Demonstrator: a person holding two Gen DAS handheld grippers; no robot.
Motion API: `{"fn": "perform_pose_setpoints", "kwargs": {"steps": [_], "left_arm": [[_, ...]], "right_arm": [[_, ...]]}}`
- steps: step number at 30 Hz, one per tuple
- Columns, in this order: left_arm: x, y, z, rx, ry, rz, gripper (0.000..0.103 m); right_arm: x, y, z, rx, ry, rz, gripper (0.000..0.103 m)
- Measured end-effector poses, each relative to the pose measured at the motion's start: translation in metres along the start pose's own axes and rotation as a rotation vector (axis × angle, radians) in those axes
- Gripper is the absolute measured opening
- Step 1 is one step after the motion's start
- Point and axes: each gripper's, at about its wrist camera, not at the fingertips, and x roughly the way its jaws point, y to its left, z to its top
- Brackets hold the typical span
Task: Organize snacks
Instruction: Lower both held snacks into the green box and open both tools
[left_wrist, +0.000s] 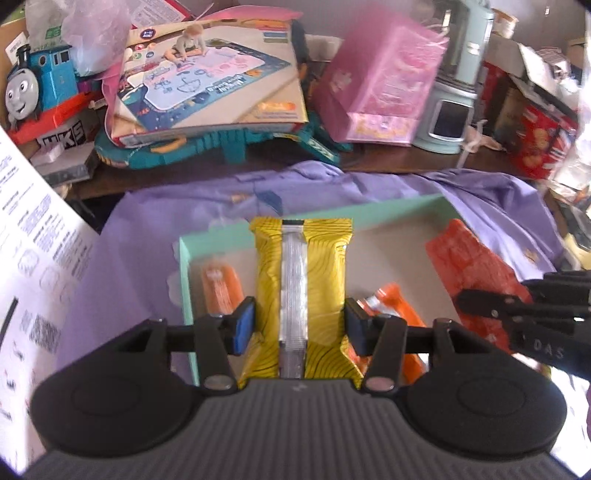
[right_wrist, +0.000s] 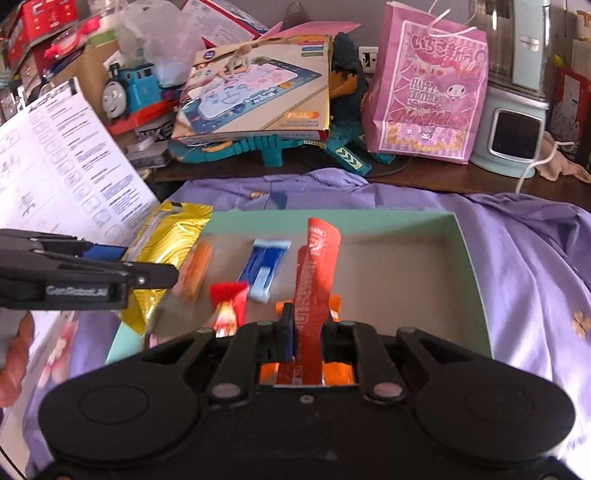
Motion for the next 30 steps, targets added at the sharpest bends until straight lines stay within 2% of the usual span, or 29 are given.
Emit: {"fn": "perform_pose_setpoints", "kwargs": {"steps": [5,12,13,14,16,17,19,25,30], "left_arm": [[0.044,0.010,0.020,-0.018,0.027,0.014,0.050],[0.089,0.022,0.028,-0.021,0.068,0.041,0.053],[0.094,0.024,0.028,-0.026,0.074,0.050,0.059],[0.097,0.025,0.028,-0.030,0.081,0.053,0.070],[0.097,0.026,0.026,-0.030,0.072,0.086,0.081],[0.095,0.026,0.025,-0.023,0.066,0.106,0.089],[0.095,0.028,0.023,-0.026,0.067,0.120,0.103],[0.084,0.024,0.018,-0.030,0.077,0.114,0.103],[0.065,0.014,0.014,-0.017,0.072,0.114,0.103]], "right_arm": [[0.048,0.003,0.024,0.015,0.021,0.012,0.012],[0.099,0.009,0.040,0.014,0.050,0.008,0.013],[0.105,0.009,0.041,0.014,0.051,0.007,0.020],[0.108,0.010,0.042,0.015,0.052,0.006,0.040],[0.110,0.011,0.043,0.023,0.045,-0.006,0.075],[0.109,0.011,0.043,0.026,0.027,-0.036,0.082],[0.104,0.008,0.042,0.038,0.017,-0.055,0.103],[0.090,0.006,0.035,0.040,0.055,-0.103,0.103],[0.063,0.006,0.027,0.043,0.050,-0.094,0.103]]}}
